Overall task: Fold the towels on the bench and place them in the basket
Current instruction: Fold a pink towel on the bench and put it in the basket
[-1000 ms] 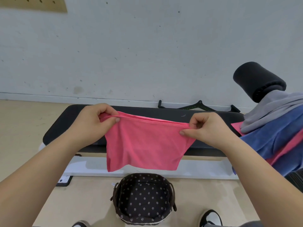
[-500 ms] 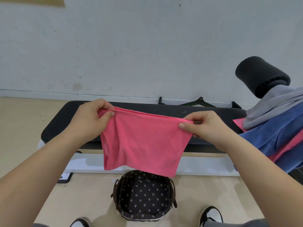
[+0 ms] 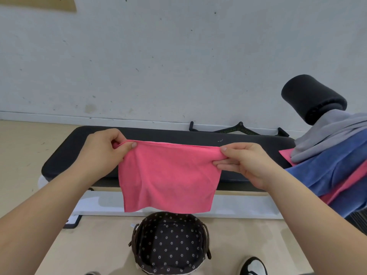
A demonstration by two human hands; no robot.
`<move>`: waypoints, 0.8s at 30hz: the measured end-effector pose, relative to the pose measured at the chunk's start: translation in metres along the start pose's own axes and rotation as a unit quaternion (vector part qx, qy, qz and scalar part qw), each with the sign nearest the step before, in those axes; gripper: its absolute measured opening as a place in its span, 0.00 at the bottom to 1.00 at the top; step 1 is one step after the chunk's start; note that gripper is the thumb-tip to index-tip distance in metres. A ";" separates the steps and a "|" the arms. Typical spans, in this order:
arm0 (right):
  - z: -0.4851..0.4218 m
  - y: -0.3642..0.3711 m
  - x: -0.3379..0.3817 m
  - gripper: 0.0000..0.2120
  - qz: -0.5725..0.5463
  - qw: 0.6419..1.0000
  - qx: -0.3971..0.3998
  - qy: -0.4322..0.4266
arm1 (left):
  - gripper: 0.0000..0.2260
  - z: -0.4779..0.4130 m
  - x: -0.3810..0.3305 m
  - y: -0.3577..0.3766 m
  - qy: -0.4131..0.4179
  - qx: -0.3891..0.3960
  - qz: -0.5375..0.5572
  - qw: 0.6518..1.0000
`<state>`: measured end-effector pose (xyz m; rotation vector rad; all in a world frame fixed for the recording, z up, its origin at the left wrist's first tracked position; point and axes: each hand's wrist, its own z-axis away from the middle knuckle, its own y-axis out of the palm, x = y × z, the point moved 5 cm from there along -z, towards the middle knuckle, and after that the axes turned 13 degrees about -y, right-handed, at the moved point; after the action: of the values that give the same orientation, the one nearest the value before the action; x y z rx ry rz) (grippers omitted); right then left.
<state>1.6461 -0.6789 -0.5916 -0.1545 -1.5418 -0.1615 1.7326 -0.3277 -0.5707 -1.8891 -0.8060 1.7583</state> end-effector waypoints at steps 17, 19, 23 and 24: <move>-0.002 -0.004 -0.010 0.12 -0.100 0.995 0.031 0.004 | 0.08 -0.007 0.004 -0.003 -0.044 -0.011 0.106 0.993; -0.002 -0.003 -0.007 0.20 -0.063 0.996 0.054 -0.030 | 0.08 -0.008 0.005 -0.003 -0.052 -0.018 0.109 0.993; 0.002 0.004 0.005 0.23 0.168 0.979 0.065 -0.098 | 0.07 -0.009 0.009 -0.004 -0.053 -0.019 0.106 0.993; 0.002 0.007 0.008 0.21 0.210 0.969 0.063 -0.117 | 0.07 -0.009 0.010 -0.004 -0.052 -0.016 0.103 0.993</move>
<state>1.6456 -0.6715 -0.5834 -0.4058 -1.7106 0.3001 1.7412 -0.3174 -0.5744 -1.9771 -0.7007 1.9920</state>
